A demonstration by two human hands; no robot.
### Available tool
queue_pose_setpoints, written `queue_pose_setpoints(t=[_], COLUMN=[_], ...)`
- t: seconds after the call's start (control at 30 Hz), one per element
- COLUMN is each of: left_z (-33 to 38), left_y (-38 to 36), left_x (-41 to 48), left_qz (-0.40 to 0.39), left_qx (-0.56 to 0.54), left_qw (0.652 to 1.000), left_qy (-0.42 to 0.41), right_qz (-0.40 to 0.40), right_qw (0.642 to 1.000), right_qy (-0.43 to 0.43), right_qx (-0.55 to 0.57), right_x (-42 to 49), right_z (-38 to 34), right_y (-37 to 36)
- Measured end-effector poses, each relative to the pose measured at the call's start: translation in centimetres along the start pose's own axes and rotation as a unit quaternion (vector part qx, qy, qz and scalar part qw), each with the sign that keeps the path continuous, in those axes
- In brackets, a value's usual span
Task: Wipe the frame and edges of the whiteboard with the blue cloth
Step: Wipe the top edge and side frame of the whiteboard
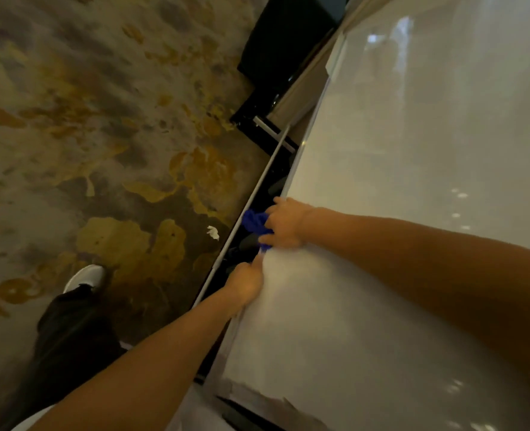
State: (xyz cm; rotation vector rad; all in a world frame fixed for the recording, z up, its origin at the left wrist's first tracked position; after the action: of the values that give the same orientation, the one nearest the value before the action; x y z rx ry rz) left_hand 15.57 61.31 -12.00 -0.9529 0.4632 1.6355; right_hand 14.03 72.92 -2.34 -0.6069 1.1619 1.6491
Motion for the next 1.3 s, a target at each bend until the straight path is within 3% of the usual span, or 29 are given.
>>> queue_pose_setpoints(t=[0.07, 0.23, 0.27, 0.4, 0.43, 0.57, 0.6, 0.7, 0.73, 0.9, 0.97, 1.03, 1.1, 1.13, 1.2, 1.3], left_z=[0.6, 0.9, 1.9, 6.4, 6.5, 6.9, 7.6, 8.9, 8.8, 8.8, 9.6, 10.8, 11.9, 12.4, 14.6, 16.9], left_y=[-0.7, -2.5, -2.4, -2.5, -2.8, -3.8, -3.8, -3.5, -3.6, -5.4, -5.4, -5.5, -5.9, -6.2, -7.0, -7.8], left_x=[0.8, 1.6, 2.4, 4.6, 4.7, 5.0, 5.7, 7.0, 6.9, 7.3, 8.7, 9.3, 10.6, 11.0, 13.3, 16.6], left_qz=[-0.027, -0.123, -0.125, -0.141, -0.159, -0.230, -0.230, -0.203, -0.203, -0.251, -0.241, -0.239, -0.243, -0.244, -0.237, -0.205], left_qx=[-0.010, -0.021, -0.016, -0.021, -0.024, -0.027, -0.037, -0.025, -0.015, -0.057, -0.064, -0.058, -0.060, -0.067, -0.078, -0.091], left_qw=[1.000, 0.991, 0.990, 0.987, 0.982, 0.964, 0.964, 0.970, 0.969, 0.952, 0.950, 0.945, 0.941, 0.939, 0.942, 0.946], left_qy=[0.009, 0.058, 0.062, 0.074, 0.098, 0.130, 0.129, 0.132, 0.138, 0.167, 0.188, 0.217, 0.228, 0.233, 0.225, 0.235], right_qz=[-0.020, 0.010, -0.002, -0.019, -0.003, 0.038, 0.053, 0.058, 0.057, 0.060, 0.065, 0.060, 0.056, 0.069, 0.093, 0.070], right_qw=[0.999, 0.989, 0.990, 0.998, 0.999, 0.979, 0.979, 0.993, 0.993, 0.971, 0.976, 0.988, 0.993, 0.994, 0.989, 0.981], right_qy=[0.033, -0.142, -0.134, 0.054, 0.032, -0.196, -0.188, -0.030, -0.015, -0.219, -0.183, -0.070, -0.010, -0.010, -0.104, -0.171], right_qx=[0.022, 0.035, 0.043, 0.026, 0.032, 0.045, 0.057, 0.098, 0.098, 0.079, 0.102, 0.122, 0.105, 0.085, 0.038, 0.053], right_x=[0.7, 2.9, 3.6, 4.7, 5.0, 5.9, 6.3, 6.4, 6.1, 8.1, 9.3, 9.7, 9.7, 10.1, 11.9, 13.8], right_z=[-0.8, 10.2, 10.2, 4.4, 6.4, 16.6, 16.1, 9.5, 9.6, 23.1, 22.6, 17.9, 16.0, 17.5, 24.3, 30.7], right_y=[-1.2, 0.2, 0.3, -0.1, 0.1, 0.8, 0.9, 0.9, 0.8, 0.6, 0.3, -0.2, -0.7, -0.4, -0.1, -0.6])
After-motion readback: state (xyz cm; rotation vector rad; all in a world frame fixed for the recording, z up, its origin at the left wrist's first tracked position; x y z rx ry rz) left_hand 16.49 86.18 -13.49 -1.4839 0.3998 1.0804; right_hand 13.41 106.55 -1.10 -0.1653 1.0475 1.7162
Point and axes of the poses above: each hand's wrist, its own x-axis towards the middle knuckle, its own y-axis out of the back of the hand, z = x × y, the point moved 10 cm from there along x, towards the middle knuckle, and after that the axes turned 5 degrees about -x, right-handed, at the moved point
